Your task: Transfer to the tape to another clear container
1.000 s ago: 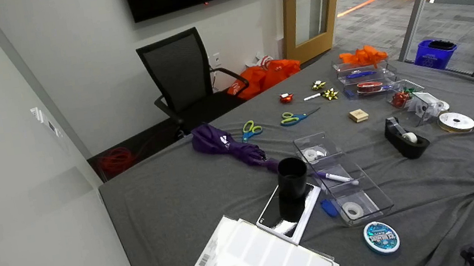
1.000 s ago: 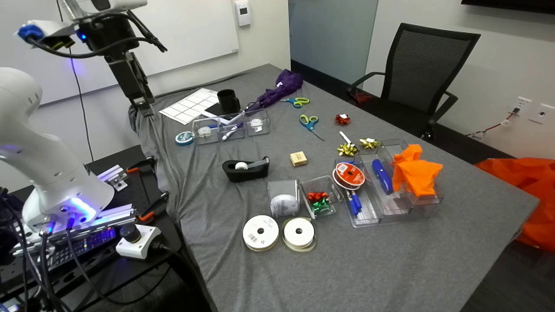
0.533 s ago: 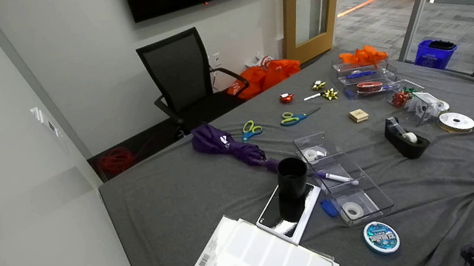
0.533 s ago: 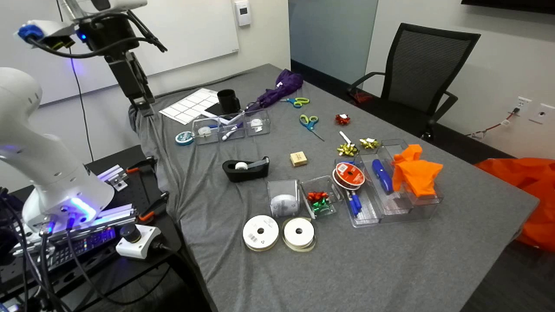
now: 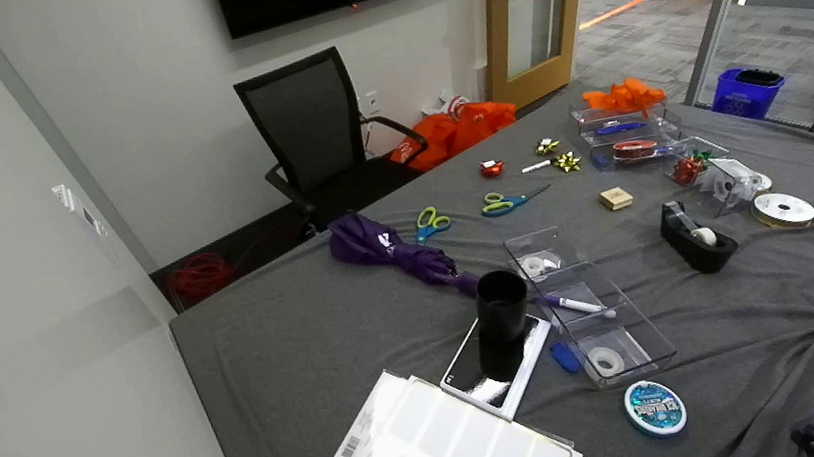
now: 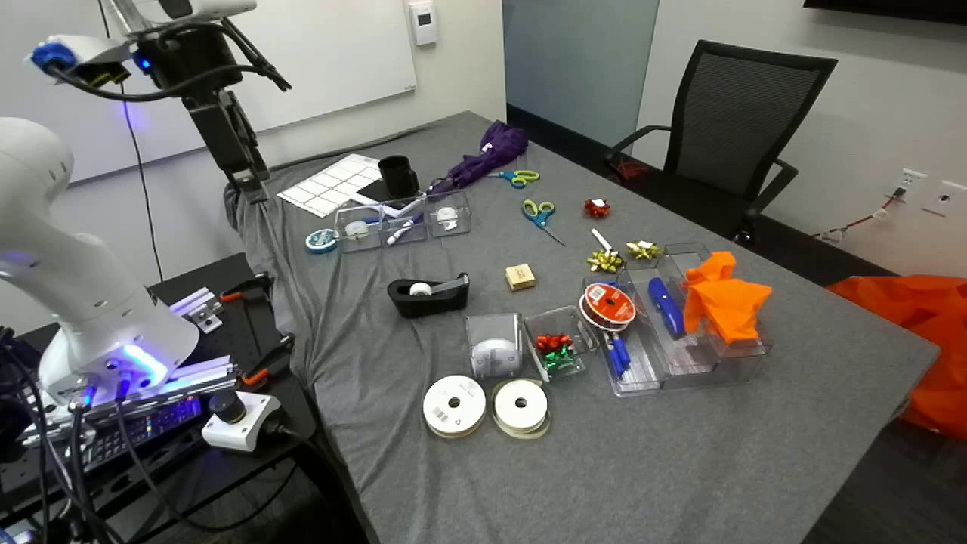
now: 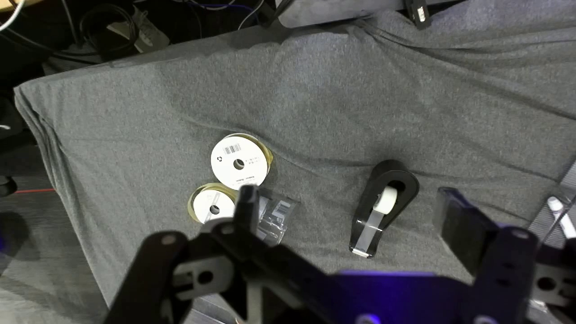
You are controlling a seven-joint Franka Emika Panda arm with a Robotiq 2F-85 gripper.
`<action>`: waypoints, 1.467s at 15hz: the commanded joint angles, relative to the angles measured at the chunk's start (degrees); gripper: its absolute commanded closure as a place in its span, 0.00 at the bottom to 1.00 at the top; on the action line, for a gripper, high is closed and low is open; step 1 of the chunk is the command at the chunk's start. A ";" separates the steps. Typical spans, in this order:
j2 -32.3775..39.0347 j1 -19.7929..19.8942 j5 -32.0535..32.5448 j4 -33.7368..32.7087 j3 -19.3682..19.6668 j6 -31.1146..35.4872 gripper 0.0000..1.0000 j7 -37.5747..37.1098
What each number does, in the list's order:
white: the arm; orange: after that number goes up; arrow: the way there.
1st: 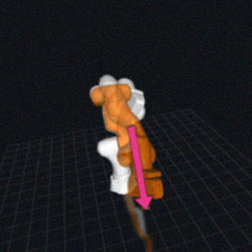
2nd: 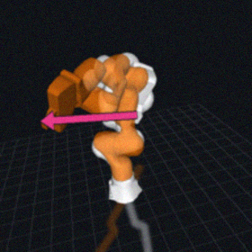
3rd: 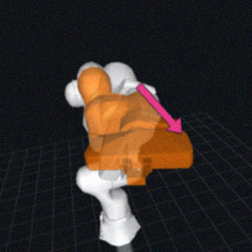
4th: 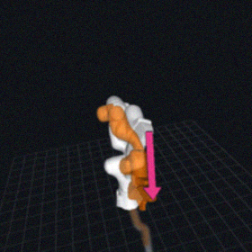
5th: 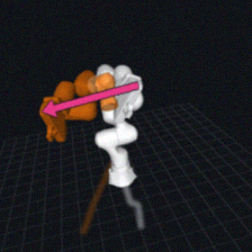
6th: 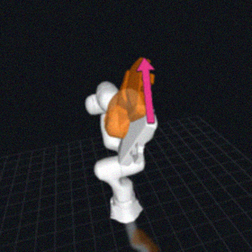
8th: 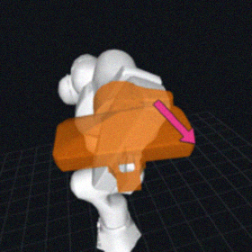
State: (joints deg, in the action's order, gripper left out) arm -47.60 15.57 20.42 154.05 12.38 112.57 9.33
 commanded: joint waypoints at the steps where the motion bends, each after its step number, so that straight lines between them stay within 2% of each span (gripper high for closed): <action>1: -0.03 -0.31 0.15 -0.13 0.20 -0.23 0.00 -0.17; 6: -0.03 -0.31 0.15 -0.13 0.20 -0.23 0.00 -0.17; 10: 4.78 1.14 1.75 -1.94 -2.61 2.03 0.00 -8.68; 14: 13.07 1.65 2.05 -6.74 -4.55 4.32 0.00 -17.41; 22: 35.92 0.48 1.42 -23.05 -3.41 4.30 0.00 -22.56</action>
State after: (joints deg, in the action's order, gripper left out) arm -21.09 15.67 21.75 138.32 8.91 117.39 -11.83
